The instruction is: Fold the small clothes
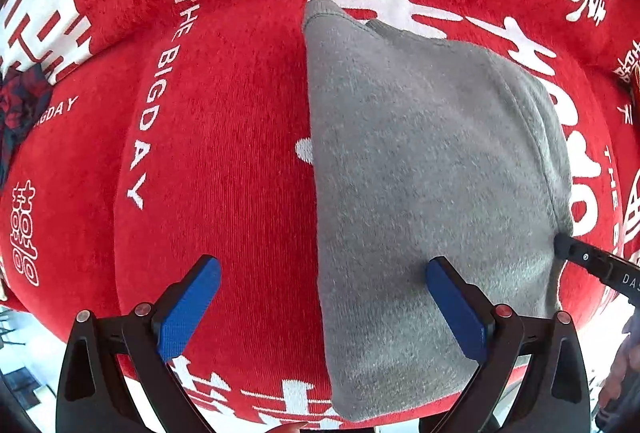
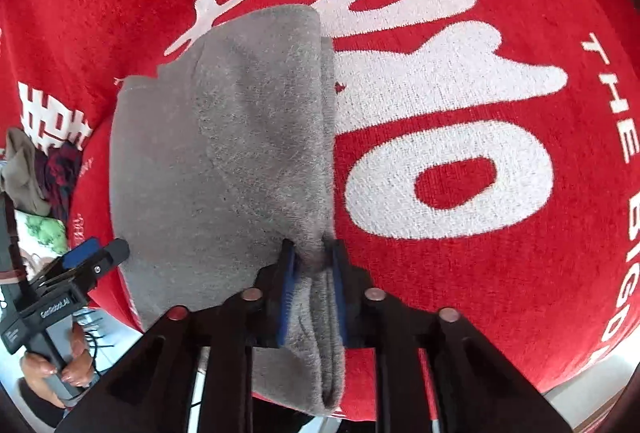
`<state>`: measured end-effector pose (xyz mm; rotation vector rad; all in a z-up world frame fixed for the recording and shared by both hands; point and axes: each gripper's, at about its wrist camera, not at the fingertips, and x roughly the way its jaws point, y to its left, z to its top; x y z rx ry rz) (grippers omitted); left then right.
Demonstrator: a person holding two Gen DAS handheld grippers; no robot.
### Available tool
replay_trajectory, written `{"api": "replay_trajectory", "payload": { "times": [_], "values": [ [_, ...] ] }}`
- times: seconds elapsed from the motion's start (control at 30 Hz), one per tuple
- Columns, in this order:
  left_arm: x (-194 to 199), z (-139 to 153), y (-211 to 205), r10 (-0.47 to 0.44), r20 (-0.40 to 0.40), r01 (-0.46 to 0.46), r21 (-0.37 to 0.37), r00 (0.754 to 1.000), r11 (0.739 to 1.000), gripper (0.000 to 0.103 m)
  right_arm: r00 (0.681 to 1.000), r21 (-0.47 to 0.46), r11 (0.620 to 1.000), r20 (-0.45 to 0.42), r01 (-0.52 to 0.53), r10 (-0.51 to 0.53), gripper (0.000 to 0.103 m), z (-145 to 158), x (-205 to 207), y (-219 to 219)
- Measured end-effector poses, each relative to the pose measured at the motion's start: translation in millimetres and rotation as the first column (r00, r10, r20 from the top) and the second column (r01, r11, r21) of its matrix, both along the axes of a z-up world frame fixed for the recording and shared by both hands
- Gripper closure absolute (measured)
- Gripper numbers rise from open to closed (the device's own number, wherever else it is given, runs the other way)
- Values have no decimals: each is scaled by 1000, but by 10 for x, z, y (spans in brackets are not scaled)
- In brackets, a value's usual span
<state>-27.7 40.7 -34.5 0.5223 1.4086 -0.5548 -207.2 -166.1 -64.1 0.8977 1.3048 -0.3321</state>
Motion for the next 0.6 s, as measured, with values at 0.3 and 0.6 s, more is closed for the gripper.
{"api": "replay_trajectory", "payload": {
  "times": [0.3, 0.6],
  "values": [
    [-36, -33, 104, 77, -50, -76, 32, 996, 997, 0, 998, -23, 999, -57, -35, 33, 71, 99, 50, 58],
    [-128, -34, 128, 56, -71, -49, 95, 996, 994, 0, 991, -7, 1000, -129, -22, 21, 54, 145, 30, 63]
  ]
}}
